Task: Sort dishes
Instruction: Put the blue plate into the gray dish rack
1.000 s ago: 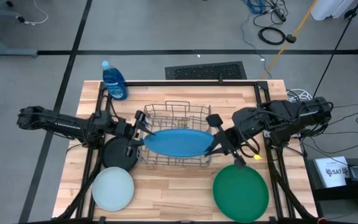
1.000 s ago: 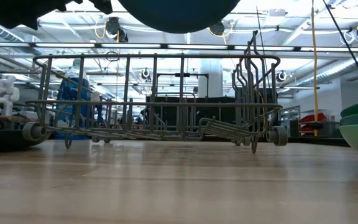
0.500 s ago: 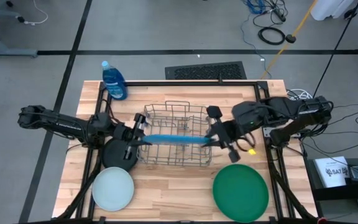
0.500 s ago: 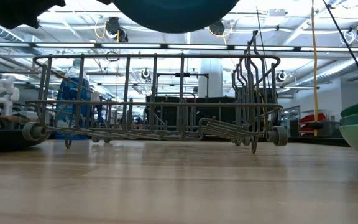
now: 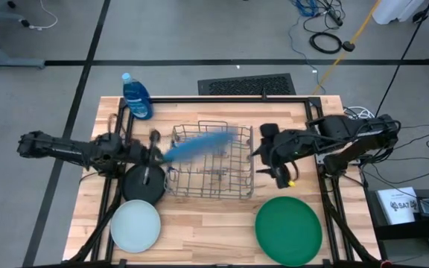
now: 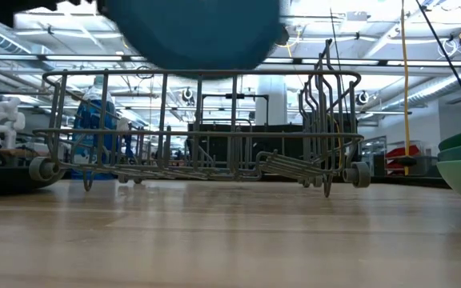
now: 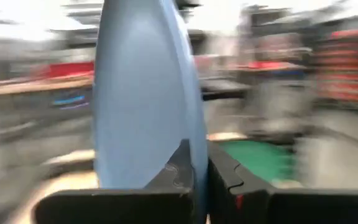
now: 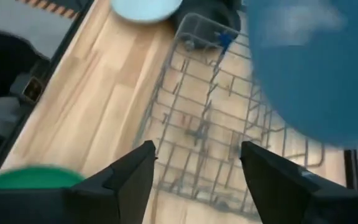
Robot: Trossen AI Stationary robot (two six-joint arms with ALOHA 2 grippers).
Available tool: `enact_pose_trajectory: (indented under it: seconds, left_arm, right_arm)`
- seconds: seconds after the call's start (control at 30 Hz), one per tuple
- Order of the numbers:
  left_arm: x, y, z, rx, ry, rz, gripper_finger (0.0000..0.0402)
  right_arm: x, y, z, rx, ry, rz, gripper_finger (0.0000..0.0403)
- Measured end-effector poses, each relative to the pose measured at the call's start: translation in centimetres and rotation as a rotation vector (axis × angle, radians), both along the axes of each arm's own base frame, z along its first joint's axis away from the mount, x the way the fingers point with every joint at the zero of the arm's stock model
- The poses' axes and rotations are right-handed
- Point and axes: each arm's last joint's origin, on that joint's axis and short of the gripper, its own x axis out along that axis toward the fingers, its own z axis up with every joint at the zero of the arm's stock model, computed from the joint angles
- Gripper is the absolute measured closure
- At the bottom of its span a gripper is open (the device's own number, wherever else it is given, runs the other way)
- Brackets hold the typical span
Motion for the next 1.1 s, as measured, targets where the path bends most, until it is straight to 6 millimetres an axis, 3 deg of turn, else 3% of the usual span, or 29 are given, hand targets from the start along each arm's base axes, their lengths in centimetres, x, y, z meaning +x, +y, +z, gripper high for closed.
enact_pose_trajectory:
  seconds: [0.2, 0.33, 0.5, 0.7, 0.8, 1.0, 1.1]
  left_arm:
    - [-2.4, 0.7, 0.5, -0.253, -0.005, 0.163, 0.0398]
    - [-3.5, 1.2, 1.0, -0.533, -0.079, 0.247, 0.0398]
    - [-3.9, 1.4, 0.0, -0.835, -0.022, 0.312, 0.0398]
    - [-4.2, 1.2, -0.4, -0.982, 0.048, 0.325, 0.0398]
    - [-4.8, 1.2, 1.0, -0.975, 0.069, 0.35, 0.0398]
    - [-7.3, 1.5, 6.2, -0.953, 0.085, 0.434, 0.0398]
    - [-7.4, 1.6, 7.7, -0.961, 0.165, 0.504, 0.0398]
  right_arm:
    - [-1.5, -0.7, 0.8, -0.042, -0.027, -0.047, 0.017]
    - [-2.8, -1.1, 1.7, -0.068, -0.071, -0.09, 0.0176]
    - [-3.7, -1.4, 2.2, -0.06, -0.098, -0.109, 0.0176]
    - [-3.8, -1.3, 2.0, -0.075, -0.098, -0.117, 0.0176]
    - [-3.7, -1.3, 1.8, -0.079, -0.09, -0.119, 0.0177]
    - [-3.5, -1.3, 1.3, -0.086, -0.074, -0.116, 0.0177]
    - [-3.5, -1.3, 1.1, -0.096, -0.065, -0.115, 0.0177]
